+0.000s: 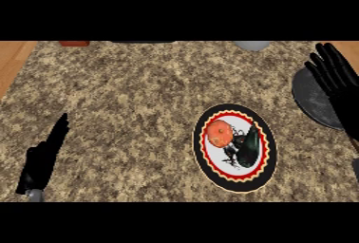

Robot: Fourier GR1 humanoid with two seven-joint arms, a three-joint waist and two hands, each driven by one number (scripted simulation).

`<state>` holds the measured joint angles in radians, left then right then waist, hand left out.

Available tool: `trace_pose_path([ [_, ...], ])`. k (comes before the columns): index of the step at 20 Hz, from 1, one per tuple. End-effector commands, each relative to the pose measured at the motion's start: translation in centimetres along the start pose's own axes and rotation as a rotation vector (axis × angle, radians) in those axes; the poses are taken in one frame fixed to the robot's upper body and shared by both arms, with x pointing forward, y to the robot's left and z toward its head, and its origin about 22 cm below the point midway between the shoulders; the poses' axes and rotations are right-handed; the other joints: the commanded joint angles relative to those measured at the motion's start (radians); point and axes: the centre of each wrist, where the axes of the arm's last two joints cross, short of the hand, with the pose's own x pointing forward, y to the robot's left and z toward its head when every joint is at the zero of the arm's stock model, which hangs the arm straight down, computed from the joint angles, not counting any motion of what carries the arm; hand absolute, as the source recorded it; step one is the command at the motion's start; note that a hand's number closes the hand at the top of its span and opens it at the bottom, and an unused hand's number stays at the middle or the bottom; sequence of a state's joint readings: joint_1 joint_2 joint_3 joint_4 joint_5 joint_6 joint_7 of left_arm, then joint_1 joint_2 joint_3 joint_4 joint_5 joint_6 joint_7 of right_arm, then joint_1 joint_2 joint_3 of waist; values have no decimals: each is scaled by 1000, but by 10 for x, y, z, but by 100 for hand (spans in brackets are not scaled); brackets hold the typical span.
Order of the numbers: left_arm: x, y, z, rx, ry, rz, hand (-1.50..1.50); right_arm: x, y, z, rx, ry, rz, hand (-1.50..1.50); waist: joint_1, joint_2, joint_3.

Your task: Pick the squash from the plate and place it in the pan

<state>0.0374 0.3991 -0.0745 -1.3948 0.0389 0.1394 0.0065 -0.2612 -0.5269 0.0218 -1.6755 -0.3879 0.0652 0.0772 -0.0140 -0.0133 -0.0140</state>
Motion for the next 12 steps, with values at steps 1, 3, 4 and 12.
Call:
trace_pose_path([
  [1, 17, -13, -17, -7, -49, 61, 0, 10, -2, -16, -12, -43, -28, 150, 15, 14, 14],
  [3, 50, 2, -17, -2, -124, 148, 0, -5, 2, -21, -17, -105, -128, 150, 27, 14, 15],
  [4, 71, -13, -25, -19, -159, 205, 0, -28, 25, -29, -26, -144, -157, 150, 42, 19, 17],
  [12, 97, -7, -38, -5, -135, 353, 0, -73, 23, 56, -113, -75, 302, -150, -17, 9, 15],
])
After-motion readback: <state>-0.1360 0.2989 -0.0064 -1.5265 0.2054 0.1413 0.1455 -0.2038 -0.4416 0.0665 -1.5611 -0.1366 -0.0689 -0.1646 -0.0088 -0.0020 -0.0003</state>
